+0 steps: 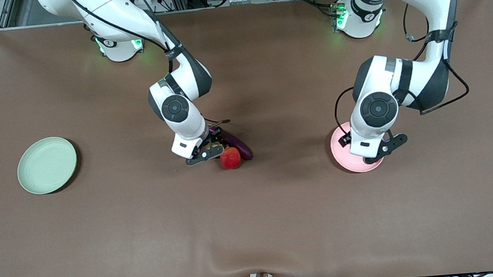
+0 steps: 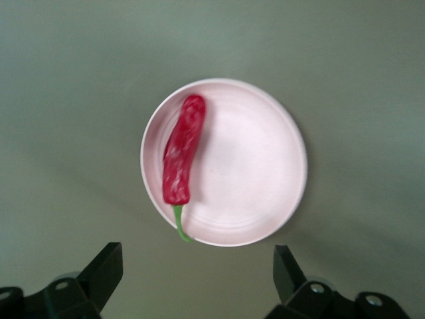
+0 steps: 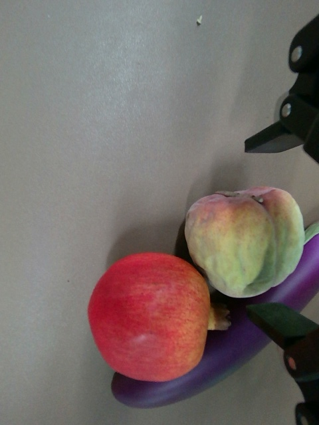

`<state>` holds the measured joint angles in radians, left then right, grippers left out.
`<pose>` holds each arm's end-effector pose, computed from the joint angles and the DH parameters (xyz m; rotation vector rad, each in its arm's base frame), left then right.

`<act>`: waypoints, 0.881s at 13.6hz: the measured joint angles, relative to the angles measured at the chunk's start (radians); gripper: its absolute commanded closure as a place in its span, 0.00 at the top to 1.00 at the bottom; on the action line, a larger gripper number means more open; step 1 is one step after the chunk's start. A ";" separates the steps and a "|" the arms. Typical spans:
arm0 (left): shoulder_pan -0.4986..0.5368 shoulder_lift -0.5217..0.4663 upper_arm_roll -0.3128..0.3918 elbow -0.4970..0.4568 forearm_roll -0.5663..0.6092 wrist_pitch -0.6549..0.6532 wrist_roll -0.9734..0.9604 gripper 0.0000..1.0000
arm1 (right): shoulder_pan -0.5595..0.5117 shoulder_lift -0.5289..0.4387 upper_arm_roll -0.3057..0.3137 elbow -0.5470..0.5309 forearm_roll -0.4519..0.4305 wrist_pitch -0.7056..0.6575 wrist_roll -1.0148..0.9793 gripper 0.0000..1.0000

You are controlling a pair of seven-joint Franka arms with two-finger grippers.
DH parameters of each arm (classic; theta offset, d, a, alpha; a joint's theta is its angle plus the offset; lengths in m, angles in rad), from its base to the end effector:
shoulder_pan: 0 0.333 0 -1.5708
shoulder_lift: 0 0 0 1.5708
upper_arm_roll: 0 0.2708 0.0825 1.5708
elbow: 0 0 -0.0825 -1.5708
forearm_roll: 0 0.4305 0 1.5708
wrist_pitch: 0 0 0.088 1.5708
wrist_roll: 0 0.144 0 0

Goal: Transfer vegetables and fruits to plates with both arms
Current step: 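Release the pepper on the pink plate while the right gripper grasps the peach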

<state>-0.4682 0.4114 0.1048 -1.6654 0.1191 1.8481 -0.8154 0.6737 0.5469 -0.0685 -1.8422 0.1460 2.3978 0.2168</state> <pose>0.6155 -0.2220 0.2542 -2.8264 -0.5764 0.1501 0.5369 0.3760 0.1212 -3.0458 -0.4472 0.0233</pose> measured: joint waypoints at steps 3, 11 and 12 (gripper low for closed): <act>0.002 0.000 0.000 0.068 -0.001 -0.004 0.082 1.00 | 0.015 0.004 0.000 -0.003 0.000 0.001 0.001 1.00; -0.054 0.053 -0.009 0.185 -0.035 -0.003 0.197 1.00 | 0.017 0.021 -0.018 0.002 -0.075 0.029 0.002 0.00; -0.076 0.066 -0.011 0.198 -0.039 -0.003 0.170 1.00 | 0.013 0.014 -0.022 0.008 -0.075 0.001 0.004 0.00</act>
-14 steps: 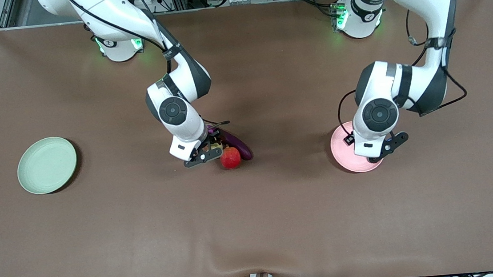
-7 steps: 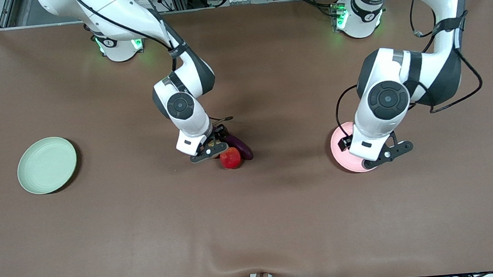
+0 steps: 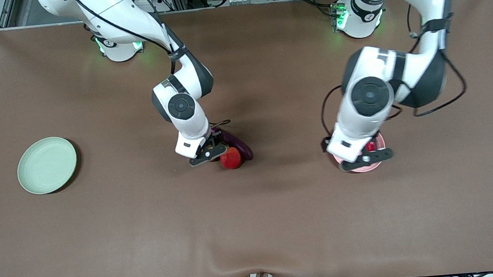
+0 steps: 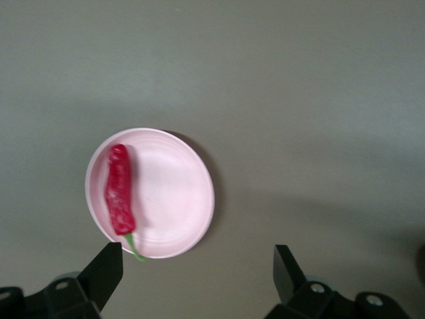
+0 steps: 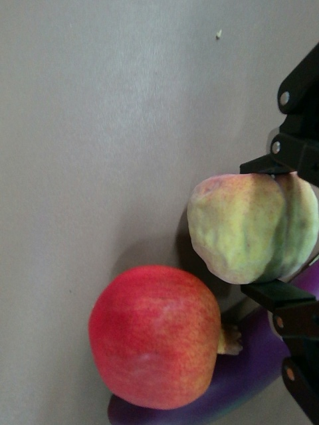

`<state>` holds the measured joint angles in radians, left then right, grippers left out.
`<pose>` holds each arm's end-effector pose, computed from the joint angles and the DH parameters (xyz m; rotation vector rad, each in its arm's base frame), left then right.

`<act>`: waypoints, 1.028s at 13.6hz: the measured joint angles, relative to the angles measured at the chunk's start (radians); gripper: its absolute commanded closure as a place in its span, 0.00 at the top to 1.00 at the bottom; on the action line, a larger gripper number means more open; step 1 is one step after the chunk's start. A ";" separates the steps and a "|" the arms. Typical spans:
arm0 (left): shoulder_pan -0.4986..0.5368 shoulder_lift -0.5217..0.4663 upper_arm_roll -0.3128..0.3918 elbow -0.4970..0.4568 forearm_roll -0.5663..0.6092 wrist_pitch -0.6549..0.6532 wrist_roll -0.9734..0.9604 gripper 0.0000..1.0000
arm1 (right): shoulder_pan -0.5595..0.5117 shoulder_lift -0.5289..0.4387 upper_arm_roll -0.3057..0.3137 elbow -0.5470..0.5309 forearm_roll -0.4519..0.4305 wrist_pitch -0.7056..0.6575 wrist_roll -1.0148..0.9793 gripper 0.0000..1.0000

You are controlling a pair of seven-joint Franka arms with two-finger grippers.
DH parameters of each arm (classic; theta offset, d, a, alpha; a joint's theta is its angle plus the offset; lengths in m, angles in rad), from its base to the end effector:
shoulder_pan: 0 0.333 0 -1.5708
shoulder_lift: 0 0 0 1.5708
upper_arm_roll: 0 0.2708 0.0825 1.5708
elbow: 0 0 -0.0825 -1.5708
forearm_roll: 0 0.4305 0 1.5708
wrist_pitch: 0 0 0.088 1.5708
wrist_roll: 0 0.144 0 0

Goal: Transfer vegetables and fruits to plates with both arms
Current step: 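Release the pepper on the pink plate while the right gripper grasps the peach, then lower the peach onto the green plate while the left gripper reaches the eggplant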

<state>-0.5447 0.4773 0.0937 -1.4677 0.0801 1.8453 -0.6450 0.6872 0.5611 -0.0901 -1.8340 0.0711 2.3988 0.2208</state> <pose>0.6332 -0.3032 0.3050 -2.9789 -0.2391 0.0318 0.5419 0.3696 0.1161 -3.0938 -0.5278 -0.0095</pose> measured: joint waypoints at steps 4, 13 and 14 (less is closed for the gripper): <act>-0.062 0.076 -0.006 0.068 -0.071 0.004 -0.187 1.00 | -0.114 -0.128 -0.011 0.069 0.000 -0.353 -0.006 0.00; -0.268 0.178 -0.043 0.091 -0.194 0.207 -0.835 1.00 | -0.719 -0.319 -0.023 -0.061 -0.049 -0.654 -0.549 0.00; -0.301 0.192 -0.043 0.092 -0.194 0.234 -0.919 1.00 | -0.781 -0.312 -0.023 -0.072 -0.072 -0.644 -0.598 0.00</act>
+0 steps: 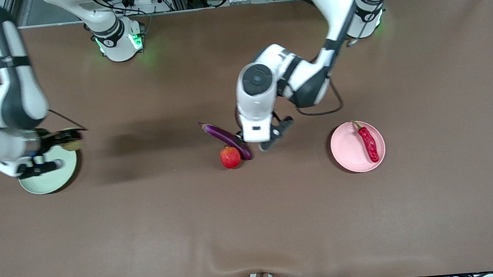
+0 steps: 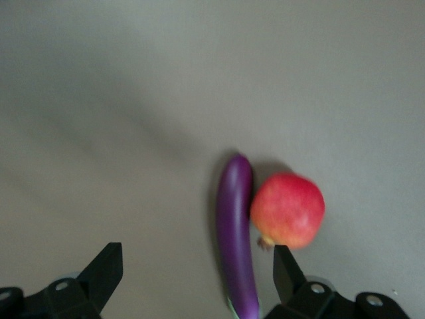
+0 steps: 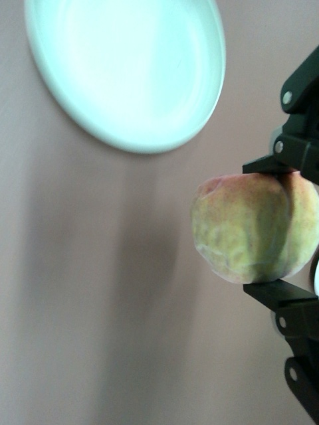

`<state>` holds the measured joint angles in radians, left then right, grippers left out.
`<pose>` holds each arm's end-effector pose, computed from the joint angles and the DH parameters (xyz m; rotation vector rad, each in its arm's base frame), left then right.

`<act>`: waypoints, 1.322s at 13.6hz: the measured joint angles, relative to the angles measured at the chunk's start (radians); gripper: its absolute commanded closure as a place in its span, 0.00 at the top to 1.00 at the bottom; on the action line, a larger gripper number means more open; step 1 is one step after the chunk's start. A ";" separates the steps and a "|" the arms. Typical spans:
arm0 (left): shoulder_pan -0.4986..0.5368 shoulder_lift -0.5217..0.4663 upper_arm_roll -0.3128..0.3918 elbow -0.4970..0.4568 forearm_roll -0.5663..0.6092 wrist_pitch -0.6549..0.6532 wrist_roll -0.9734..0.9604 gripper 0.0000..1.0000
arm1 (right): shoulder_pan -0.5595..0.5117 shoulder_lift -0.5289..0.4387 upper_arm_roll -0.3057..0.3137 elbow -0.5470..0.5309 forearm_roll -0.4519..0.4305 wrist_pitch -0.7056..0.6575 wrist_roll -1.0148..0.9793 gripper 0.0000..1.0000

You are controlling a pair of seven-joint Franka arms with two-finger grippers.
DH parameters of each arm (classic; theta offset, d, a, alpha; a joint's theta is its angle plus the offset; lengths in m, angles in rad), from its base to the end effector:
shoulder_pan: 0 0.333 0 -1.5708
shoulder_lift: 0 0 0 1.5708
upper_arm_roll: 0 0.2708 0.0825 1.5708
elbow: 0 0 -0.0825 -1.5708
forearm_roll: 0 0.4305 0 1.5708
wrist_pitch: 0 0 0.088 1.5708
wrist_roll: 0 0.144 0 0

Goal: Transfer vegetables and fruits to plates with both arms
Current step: 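Lower the peach onto the green plate while the left gripper reaches the eggplant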

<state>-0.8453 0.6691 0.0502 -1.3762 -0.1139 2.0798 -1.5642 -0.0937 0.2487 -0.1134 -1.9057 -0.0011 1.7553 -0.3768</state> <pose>0.5124 -0.5429 0.2307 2.8311 1.2162 -0.0781 0.5641 -0.1193 0.2408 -2.9874 -0.2515 0.5911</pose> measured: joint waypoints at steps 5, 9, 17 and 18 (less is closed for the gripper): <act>-0.106 0.096 0.000 0.001 0.000 0.140 -0.338 1.00 | -0.198 0.119 0.002 -0.031 -0.082 0.215 -0.169 0.75; -0.134 0.195 -0.002 0.006 0.000 0.282 -0.414 1.00 | -0.271 0.213 0.007 -0.023 -0.083 0.252 -0.232 1.00; -0.181 0.260 -0.003 0.014 0.000 0.369 -0.422 1.00 | -0.225 0.193 0.038 0.171 -0.011 -0.096 -0.193 1.00; -0.180 0.267 -0.003 0.017 0.000 0.374 -0.422 1.00 | -0.211 0.193 0.039 0.183 0.002 -0.127 -0.159 1.00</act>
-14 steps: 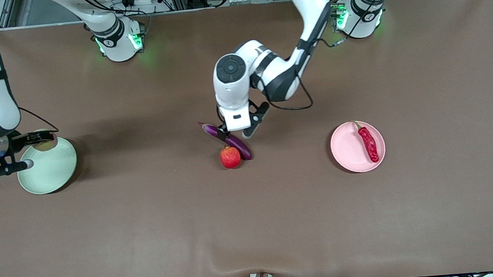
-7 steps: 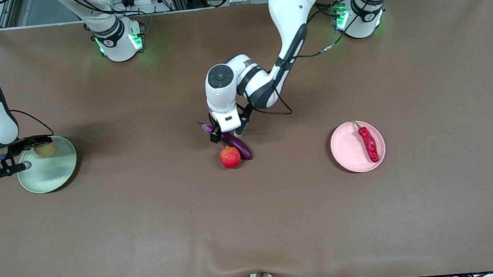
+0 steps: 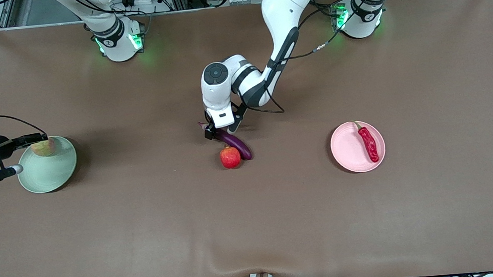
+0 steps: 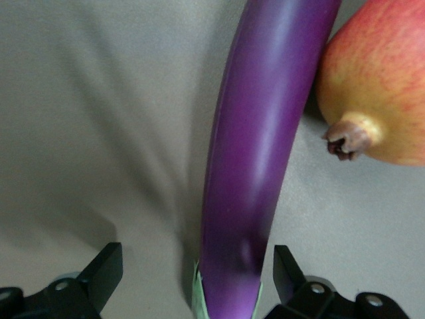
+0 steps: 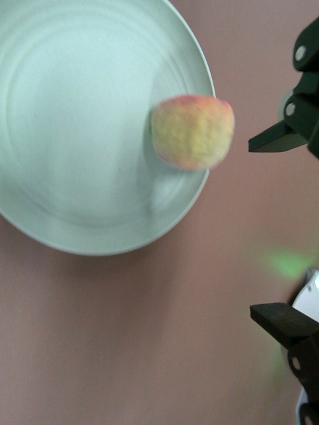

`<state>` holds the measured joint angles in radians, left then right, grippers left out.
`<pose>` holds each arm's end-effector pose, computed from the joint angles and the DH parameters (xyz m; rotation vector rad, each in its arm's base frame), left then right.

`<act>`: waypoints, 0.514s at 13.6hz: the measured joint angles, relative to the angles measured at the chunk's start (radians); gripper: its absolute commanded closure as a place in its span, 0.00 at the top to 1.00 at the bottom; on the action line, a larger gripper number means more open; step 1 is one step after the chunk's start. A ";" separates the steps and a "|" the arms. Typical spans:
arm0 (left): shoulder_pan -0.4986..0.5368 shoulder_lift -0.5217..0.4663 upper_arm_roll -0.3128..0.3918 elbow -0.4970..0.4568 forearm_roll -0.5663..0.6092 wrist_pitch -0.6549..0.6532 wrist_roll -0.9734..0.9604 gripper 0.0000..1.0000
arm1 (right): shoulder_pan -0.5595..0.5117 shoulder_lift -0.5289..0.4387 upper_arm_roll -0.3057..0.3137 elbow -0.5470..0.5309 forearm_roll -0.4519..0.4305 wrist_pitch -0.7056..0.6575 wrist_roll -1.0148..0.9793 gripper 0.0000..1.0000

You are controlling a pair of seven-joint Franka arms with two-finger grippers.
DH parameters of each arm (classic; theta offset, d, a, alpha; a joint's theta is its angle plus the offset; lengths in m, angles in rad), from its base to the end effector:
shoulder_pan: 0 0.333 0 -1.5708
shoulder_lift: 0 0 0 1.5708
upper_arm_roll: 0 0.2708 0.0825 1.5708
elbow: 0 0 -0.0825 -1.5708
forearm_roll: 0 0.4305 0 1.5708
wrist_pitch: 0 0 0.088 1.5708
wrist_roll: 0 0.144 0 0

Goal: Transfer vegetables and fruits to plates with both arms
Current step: 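Lower the peach onto the green plate while the left gripper reaches the eggplant, then grasp the purple eggplant with the left gripper and lift it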

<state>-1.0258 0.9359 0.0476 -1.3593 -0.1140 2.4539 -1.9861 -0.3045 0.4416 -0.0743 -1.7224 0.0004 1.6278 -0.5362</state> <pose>0.4149 -0.6295 0.0760 2.5636 1.5155 -0.0421 0.5535 -0.2201 0.2023 -2.8381 -0.2213 0.7209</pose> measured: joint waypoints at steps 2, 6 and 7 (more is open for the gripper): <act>0.000 0.010 0.000 0.007 0.000 0.006 0.000 0.61 | 0.041 0.000 0.001 0.041 0.038 -0.089 0.084 1.00; 0.000 0.010 0.001 0.025 0.000 0.006 -0.005 0.00 | 0.133 -0.006 0.004 0.113 0.166 -0.239 0.298 1.00; -0.001 0.008 0.001 0.031 0.000 0.001 -0.010 0.00 | 0.158 -0.011 0.005 0.119 0.192 -0.248 0.355 1.00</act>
<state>-1.0265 0.9441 0.0488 -1.3288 -0.1140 2.4552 -1.9964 -0.1462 0.4310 -0.0691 -1.6039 0.1928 1.3794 -0.1816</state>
